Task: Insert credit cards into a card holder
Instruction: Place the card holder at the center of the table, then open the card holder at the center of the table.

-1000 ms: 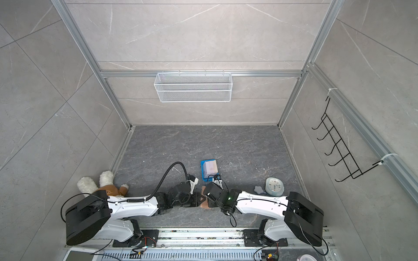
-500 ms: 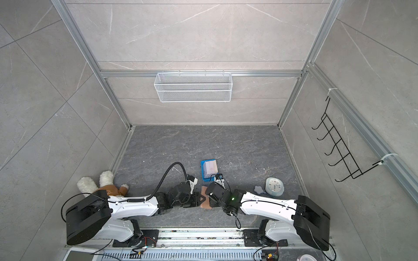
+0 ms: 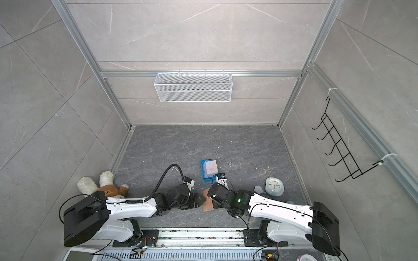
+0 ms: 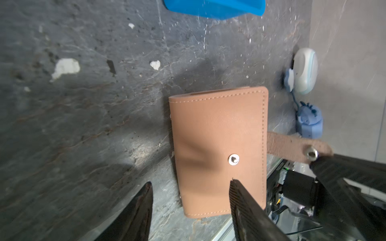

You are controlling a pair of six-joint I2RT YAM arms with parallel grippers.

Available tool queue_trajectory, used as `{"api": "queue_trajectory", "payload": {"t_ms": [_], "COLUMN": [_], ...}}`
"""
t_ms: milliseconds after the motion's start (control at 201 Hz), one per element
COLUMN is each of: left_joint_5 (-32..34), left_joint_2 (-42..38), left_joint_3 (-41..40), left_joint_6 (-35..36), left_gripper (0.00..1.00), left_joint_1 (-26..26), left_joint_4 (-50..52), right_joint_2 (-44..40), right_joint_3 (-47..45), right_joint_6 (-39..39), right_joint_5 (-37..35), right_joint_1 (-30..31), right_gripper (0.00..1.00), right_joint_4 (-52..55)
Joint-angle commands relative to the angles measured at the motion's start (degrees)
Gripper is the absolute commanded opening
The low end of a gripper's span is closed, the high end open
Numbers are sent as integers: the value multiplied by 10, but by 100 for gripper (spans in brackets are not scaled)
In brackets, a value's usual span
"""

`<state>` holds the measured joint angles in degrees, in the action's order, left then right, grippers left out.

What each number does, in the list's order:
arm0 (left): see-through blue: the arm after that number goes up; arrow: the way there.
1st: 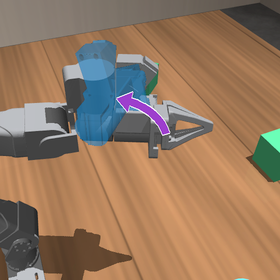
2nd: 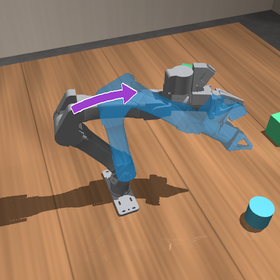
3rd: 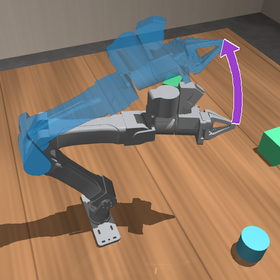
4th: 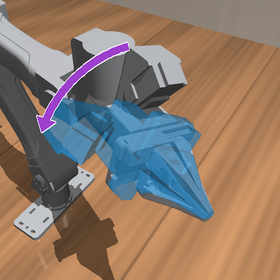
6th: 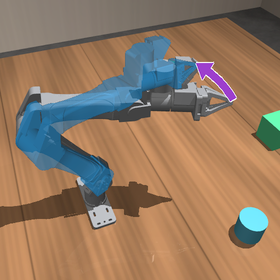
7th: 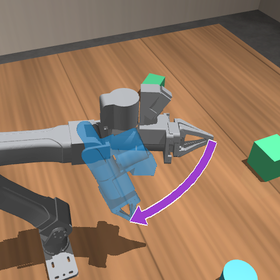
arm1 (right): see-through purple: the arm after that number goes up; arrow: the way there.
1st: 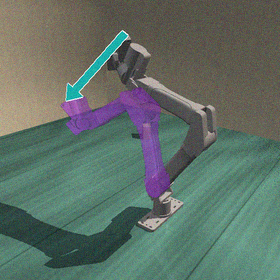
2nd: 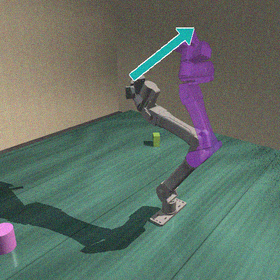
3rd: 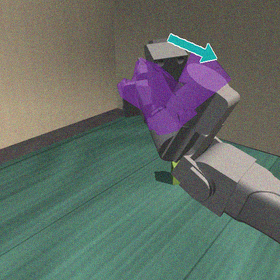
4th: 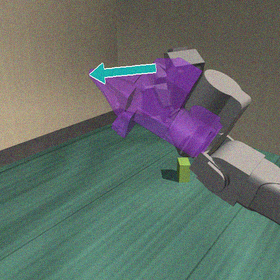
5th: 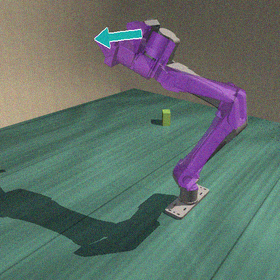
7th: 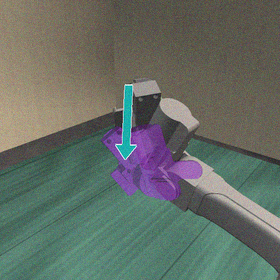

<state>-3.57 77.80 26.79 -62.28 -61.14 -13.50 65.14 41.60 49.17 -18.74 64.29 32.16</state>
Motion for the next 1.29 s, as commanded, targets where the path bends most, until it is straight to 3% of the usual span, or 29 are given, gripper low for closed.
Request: {"api": "queue_trajectory", "payload": {"t_ms": [0, 343, 856, 1289], "left_joint_5": [2, -19, -20, 8], "left_joint_2": [-23, -54, -55, -28], "left_joint_3": [-1, -2, 10, 15], "left_joint_6": [2, 2, 10, 3], "left_gripper": [66, 79, 85, 57], "left_joint_1": [-2, -3, -3, -3], "left_joint_4": [5, -14, 6, 37], "right_joint_2": [-10, -10, -14, 15], "right_joint_3": [26, 54, 72, 55], "right_joint_6": [-15, -34, -52, 12], "right_joint_5": [-20, -17, -15, -77], "right_joint_1": [11, 43, 65, 64], "right_gripper": [0, 0, 0, 0], "right_joint_4": [38, 28, 9, 86]}}
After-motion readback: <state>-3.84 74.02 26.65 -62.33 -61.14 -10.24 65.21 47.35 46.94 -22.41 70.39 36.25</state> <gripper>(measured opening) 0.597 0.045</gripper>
